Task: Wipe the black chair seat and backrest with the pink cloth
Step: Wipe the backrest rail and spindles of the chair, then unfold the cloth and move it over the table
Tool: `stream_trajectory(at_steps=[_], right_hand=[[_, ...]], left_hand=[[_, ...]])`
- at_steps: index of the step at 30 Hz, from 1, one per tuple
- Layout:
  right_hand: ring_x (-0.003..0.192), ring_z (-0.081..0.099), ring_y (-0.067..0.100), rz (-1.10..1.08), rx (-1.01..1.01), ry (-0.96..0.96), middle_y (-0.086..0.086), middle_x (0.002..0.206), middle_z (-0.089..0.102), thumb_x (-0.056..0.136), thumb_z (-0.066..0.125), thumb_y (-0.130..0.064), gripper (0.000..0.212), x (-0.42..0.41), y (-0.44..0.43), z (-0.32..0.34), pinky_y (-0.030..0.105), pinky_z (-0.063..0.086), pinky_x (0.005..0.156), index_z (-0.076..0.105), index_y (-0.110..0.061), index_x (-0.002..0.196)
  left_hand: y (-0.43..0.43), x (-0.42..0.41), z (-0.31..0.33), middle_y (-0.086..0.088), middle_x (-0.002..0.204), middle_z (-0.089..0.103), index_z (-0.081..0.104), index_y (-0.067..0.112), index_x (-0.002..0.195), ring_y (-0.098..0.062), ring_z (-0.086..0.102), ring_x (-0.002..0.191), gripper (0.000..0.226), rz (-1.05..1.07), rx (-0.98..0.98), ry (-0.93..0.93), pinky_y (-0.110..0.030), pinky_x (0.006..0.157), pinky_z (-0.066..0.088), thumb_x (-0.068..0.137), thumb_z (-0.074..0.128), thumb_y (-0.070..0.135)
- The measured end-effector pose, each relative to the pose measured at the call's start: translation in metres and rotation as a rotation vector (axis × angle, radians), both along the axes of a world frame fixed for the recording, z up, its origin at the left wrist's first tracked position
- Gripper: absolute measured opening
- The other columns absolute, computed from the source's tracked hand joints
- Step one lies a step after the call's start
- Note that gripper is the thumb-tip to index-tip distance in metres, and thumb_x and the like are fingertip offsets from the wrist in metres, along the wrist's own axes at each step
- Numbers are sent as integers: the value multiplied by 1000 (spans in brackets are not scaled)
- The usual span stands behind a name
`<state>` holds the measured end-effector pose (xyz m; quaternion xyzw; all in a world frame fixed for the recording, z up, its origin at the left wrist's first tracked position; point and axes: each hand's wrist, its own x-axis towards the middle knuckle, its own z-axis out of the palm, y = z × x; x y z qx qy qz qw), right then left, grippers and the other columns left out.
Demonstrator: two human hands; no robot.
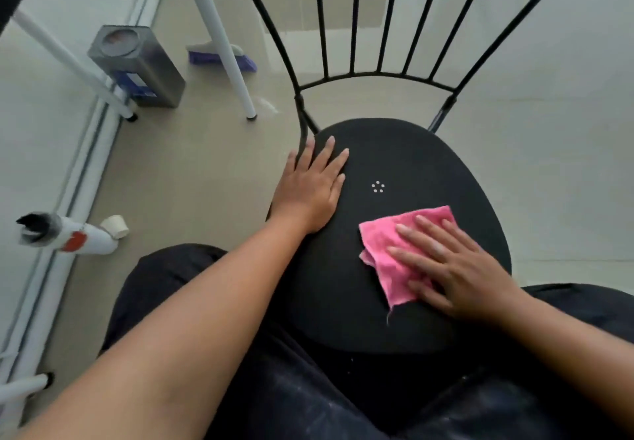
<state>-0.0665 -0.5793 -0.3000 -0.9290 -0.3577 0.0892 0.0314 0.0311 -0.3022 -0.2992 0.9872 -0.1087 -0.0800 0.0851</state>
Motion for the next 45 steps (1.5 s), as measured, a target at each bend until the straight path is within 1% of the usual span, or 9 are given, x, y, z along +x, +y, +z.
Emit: stream_trajectory(at_steps=[5, 10, 15, 19, 22, 26, 31, 39, 45], right_hand=[[148, 6, 27, -698, -3, -4, 1, 162, 11, 90, 22, -59, 63, 96, 20, 6, 49, 8, 119, 18, -41, 150], [149, -4, 29, -296, 64, 20, -1, 162, 7, 96, 28, -56, 58, 17, 107, 2, 52, 4, 119, 17, -41, 151], [149, 6, 22, 27, 143, 127, -6, 160, 19, 98, 31, -58, 51, -32, 58, 6, 45, 6, 120, 30, -43, 147], [131, 40, 23, -388, 401, 118, -1, 142, 48, 96, 45, -49, 46, 3, 42, 29, 48, 38, 105, 50, -30, 138], [124, 35, 23, -575, 287, 241, -4, 135, 46, 88, 64, -44, 66, 30, 34, 39, 42, 36, 104, 35, -31, 146], [112, 44, 23, -591, 259, 470, -4, 103, 53, 89, 67, -29, 41, 46, 35, 46, 34, 41, 94, 54, -26, 128], [89, 58, 19, -598, 324, 540, -2, 93, 59, 92, 61, -20, 7, 51, 42, 68, 28, 42, 72, 58, -23, 88], [86, 59, 17, -660, 643, 465, 0, 97, 67, 95, 58, -23, 3, 86, 60, 160, 30, 46, 71, 60, -22, 96], [94, 65, 20, -545, 827, 390, 2, 99, 69, 96, 58, -22, 9, 112, 87, 274, 38, 56, 83, 64, -21, 101]], left_hand=[[2, -2, -6, 5, 162, 14, 22, 23, 154, -19, 4, 150, 51, 46, -137, -88, -38, 121, 0, 103, 27, 28], [9, 2, -9, 0, 160, 22, 32, 20, 150, -17, 11, 149, 49, 66, -221, -110, -34, 121, 3, 101, 33, 21], [9, 1, -4, -3, 157, 30, 44, 16, 144, -20, 18, 148, 43, 79, -329, -103, -34, 119, 4, 102, 36, 21], [11, -13, 21, -8, 138, 54, 59, 12, 130, -26, 36, 137, 46, 148, -551, -12, -33, 114, 23, 95, 50, 41], [2, -35, 36, 5, 123, 58, 61, 24, 124, -21, 42, 122, 60, -17, -295, 48, -35, 100, 28, 82, 52, 66], [-16, -48, 46, 13, 108, 58, 59, 34, 121, -18, 47, 115, 45, 5, -289, 290, -38, 99, 34, 81, 70, 53], [-20, -49, 58, 6, 94, 63, 63, 37, 80, -20, 58, 99, 10, 61, -342, 539, -47, 92, 49, 82, 73, 39], [7, -25, 149, 1, 88, 67, 63, 24, 86, -17, 61, 84, 13, 208, -702, 324, -33, 73, 51, 87, 69, 35], [38, -2, 262, 2, 87, 65, 65, 23, 89, -14, 61, 83, 7, 153, -650, -40, -26, 70, 50, 90, 67, 29]])
